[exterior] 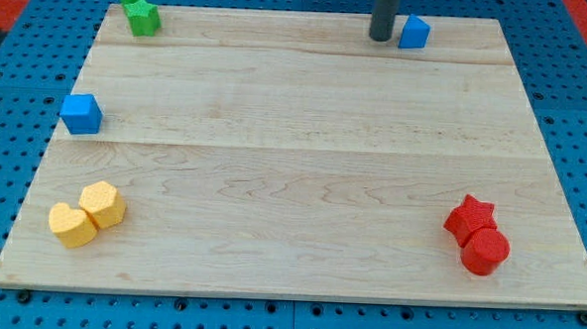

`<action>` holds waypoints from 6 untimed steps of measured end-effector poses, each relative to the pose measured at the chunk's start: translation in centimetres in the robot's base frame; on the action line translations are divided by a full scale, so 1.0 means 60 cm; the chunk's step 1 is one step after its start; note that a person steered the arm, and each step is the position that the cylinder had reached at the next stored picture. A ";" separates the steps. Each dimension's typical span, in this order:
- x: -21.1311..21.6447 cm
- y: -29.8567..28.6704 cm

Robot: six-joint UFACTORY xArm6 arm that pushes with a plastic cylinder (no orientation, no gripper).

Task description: Place your arm in between the green star and the blue cube

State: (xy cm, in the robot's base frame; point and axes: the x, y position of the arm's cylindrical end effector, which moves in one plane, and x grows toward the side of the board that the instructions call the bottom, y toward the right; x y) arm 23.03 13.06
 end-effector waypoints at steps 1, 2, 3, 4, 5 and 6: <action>-0.016 0.056; -0.023 0.080; -0.005 -0.101; 0.012 -0.339; 0.120 -0.517; 0.127 -0.701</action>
